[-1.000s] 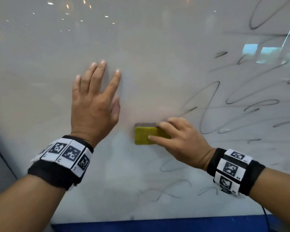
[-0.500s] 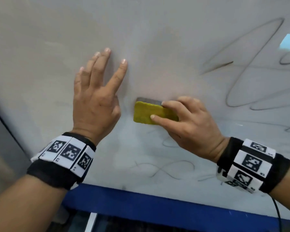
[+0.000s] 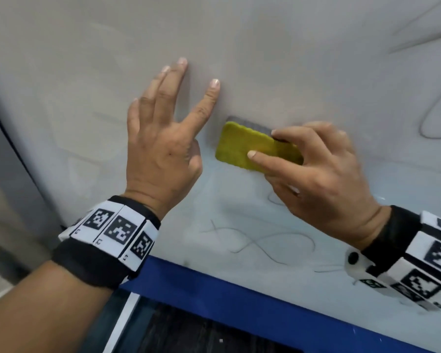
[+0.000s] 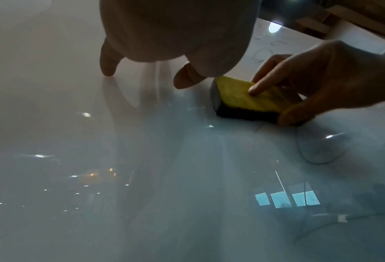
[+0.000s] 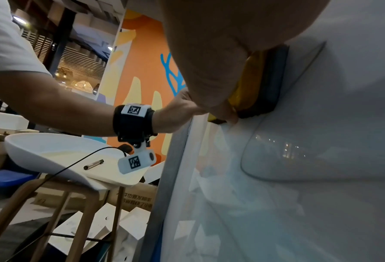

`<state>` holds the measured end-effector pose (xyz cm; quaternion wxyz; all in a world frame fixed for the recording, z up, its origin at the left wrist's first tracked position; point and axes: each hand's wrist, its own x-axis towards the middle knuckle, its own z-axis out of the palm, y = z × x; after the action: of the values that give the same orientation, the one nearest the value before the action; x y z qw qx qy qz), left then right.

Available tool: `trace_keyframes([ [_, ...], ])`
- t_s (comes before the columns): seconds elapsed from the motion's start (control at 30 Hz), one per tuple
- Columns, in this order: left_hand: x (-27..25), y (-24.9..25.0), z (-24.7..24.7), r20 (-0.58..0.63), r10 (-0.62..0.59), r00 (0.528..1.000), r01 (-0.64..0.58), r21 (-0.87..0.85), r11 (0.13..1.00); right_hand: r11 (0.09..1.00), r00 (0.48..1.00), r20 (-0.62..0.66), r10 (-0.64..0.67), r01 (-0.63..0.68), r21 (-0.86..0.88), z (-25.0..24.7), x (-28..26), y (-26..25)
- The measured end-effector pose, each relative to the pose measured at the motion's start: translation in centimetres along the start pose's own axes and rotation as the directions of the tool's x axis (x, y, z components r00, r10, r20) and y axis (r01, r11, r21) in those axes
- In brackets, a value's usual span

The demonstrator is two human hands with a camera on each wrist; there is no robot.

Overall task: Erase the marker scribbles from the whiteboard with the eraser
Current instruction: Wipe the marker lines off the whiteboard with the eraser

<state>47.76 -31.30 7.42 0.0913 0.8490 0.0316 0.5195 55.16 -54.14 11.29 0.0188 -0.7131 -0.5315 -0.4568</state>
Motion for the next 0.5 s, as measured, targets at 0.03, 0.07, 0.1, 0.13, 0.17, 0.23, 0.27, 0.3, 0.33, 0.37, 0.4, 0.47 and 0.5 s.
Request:
trace_keyframes([
  [0.03,-0.4,-0.1,0.2,0.003,-0.003,1.0,0.003,0.001,1.0,1.0,1.0,-0.02,0.015,-0.015,0.001,-0.3,0.3,0.3],
  [0.07,-1.0,-0.3,0.3,0.009,-0.008,1.0,0.008,0.001,1.0,0.999,0.999,-0.038,0.038,-0.038,0.005,-0.5,0.5,0.5],
  [0.1,-1.7,-0.5,0.5,0.017,-0.012,1.0,0.012,0.0,1.0,0.998,0.996,-0.056,0.065,-0.064,0.006,-0.5,0.4,0.5],
  [0.13,-2.4,-0.6,0.8,0.03,-0.017,0.999,0.017,0.003,1.0,0.997,0.994,-0.074,0.081,-0.081,0.004,-0.1,0.0,0.2],
  [0.17,-3.1,-0.7,1.0,0.049,-0.022,0.999,0.021,0.011,1.0,0.997,0.994,-0.079,0.077,-0.077,-0.006,0.5,-0.7,-0.4],
  [0.23,-4.3,-0.8,1.4,0.088,-0.024,0.996,0.022,0.027,0.999,0.999,1.0,-0.025,0.008,-0.009,-0.049,2.3,-3.2,-2.1],
  [0.27,-4.8,-0.9,1.5,0.101,-0.023,0.995,0.02,0.031,0.999,0.998,0.999,0.023,-0.038,0.039,-0.058,3.3,-4.5,-3.0],
  [0.3,-5.2,-0.9,1.6,0.111,-0.024,0.994,0.02,0.035,0.999,0.995,0.995,0.07,-0.074,0.078,-0.056,4.0,-5.5,-3.5],
  [0.33,-5.5,-1.0,1.6,0.118,-0.026,0.993,0.022,0.038,0.999,0.994,0.99,0.101,-0.097,0.102,-0.048,4.3,-6.1,-3.8],
  [0.37,-5.8,-1.0,1.7,0.122,-0.028,0.992,0.024,0.038,0.999,0.993,0.988,0.11,-0.105,0.11,-0.039,4.3,-6.1,-3.8],
  [0.4,-6.1,-1.1,1.7,0.126,-0.029,0.992,0.025,0.033,0.999,0.994,0.99,0.101,-0.098,0.102,-0.033,4.2,-5.7,-3.6],
  [0.47,-6.6,-1.3,1.9,0.131,-0.03,0.991,0.029,0.013,1.0,0.998,0.998,0.039,-0.052,0.053,-0.033,3.4,-4.7,-3.1],
  [0.5,-7.0,-1.5,2.0,0.132,-0.033,0.991,0.033,0.005,0.999,0.999,1.0,0.005,-0.02,0.02,-0.034,3.1,-4.2,-2.8],
])
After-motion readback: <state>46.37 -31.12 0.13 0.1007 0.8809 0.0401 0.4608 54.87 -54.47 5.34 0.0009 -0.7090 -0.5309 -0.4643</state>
